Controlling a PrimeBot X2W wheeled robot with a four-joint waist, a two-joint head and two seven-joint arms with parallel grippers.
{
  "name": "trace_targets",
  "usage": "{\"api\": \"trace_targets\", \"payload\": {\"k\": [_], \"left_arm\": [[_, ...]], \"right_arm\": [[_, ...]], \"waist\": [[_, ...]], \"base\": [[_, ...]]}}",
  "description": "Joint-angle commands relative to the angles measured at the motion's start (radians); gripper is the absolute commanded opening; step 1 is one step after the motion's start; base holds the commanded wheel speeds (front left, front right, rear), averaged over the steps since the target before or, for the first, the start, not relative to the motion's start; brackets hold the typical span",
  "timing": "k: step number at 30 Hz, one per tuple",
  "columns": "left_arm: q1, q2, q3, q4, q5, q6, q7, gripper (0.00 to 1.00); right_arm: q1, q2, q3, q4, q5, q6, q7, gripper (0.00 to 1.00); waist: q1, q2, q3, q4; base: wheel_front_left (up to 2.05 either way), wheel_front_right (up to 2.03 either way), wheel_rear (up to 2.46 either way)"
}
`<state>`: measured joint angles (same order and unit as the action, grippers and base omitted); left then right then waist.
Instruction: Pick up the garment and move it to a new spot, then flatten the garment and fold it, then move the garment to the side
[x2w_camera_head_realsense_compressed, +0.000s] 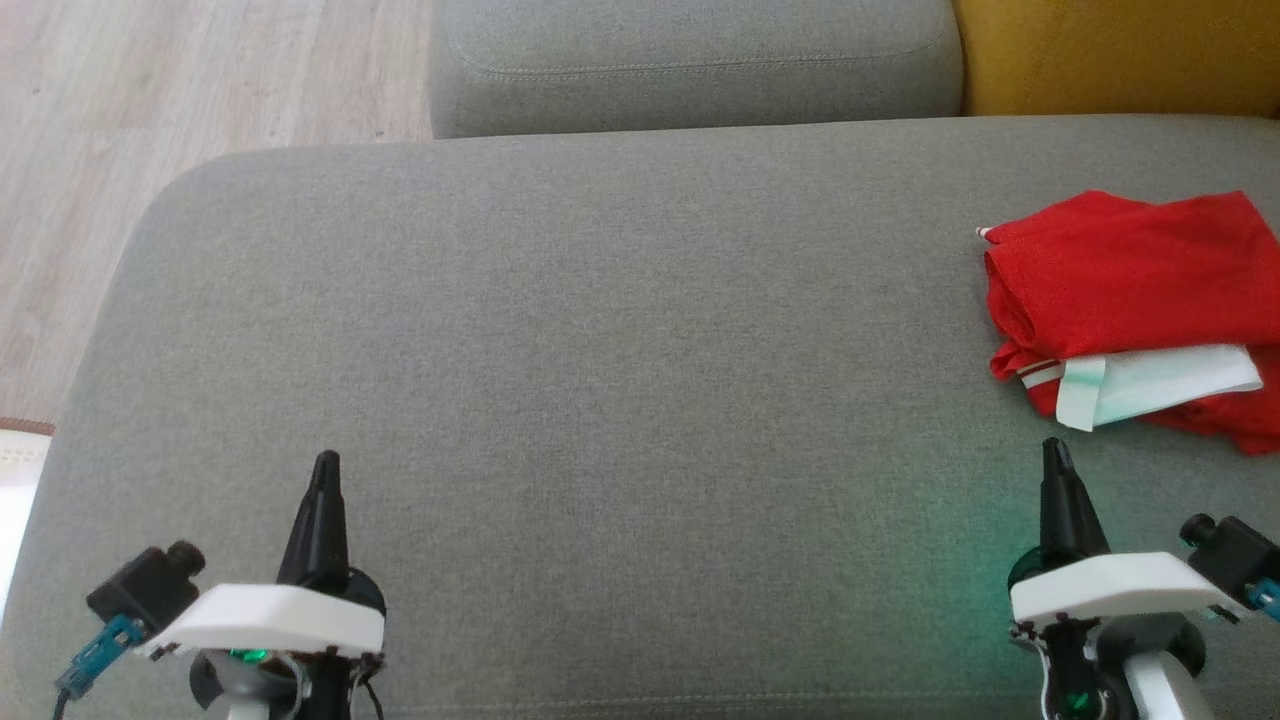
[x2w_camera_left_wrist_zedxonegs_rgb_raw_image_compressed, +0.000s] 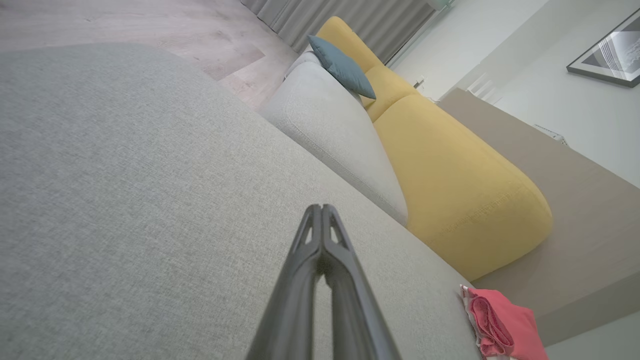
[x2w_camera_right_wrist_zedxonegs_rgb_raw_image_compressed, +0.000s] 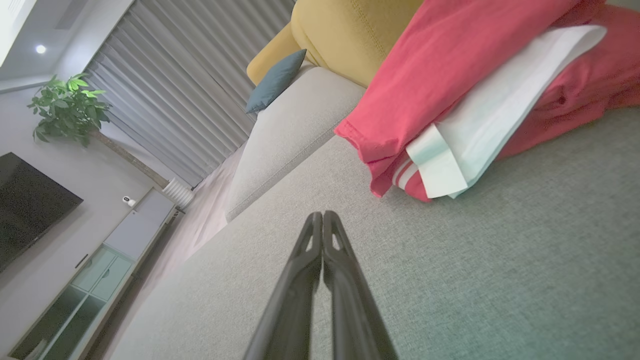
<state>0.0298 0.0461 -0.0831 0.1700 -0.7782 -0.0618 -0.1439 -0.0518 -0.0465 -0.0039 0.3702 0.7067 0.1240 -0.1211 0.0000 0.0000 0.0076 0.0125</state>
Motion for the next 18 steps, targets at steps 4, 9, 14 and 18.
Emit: {"api": "trace_targets", "payload": {"k": [4, 9, 14, 18], "left_arm": [[-0.062, 0.017, 0.029, -0.022, -0.064, -0.012, 0.015, 0.0], [-0.067, 0.019, 0.037, -0.015, -0.118, -0.016, 0.029, 0.0], [-0.072, 0.02, 0.046, -0.009, -0.172, -0.019, 0.043, 0.0], [-0.074, 0.02, 0.051, -0.005, -0.204, -0.022, 0.052, 0.0]], "right_arm": [[-0.047, -0.004, -0.004, -0.044, 0.068, 0.003, 0.018, 0.0], [-0.048, -0.004, -0.011, -0.049, 0.124, 0.003, 0.033, 0.0], [-0.049, -0.004, -0.018, -0.055, 0.18, 0.003, 0.047, 0.0], [-0.049, -0.004, -0.022, -0.058, 0.213, 0.003, 0.056, 0.0]], "waist": [[0.0, 0.0, 0.0, -0.001], [0.0, 0.0, -0.001, -0.002], [0.0, 0.0, -0.001, -0.002], [0.0, 0.0, -0.001, -0.003]], "base": [[0.0, 0.0, 0.0], [0.0, 0.0, 0.0], [0.0, 0.0, 0.0], [0.0, 0.0, 0.0]]}}
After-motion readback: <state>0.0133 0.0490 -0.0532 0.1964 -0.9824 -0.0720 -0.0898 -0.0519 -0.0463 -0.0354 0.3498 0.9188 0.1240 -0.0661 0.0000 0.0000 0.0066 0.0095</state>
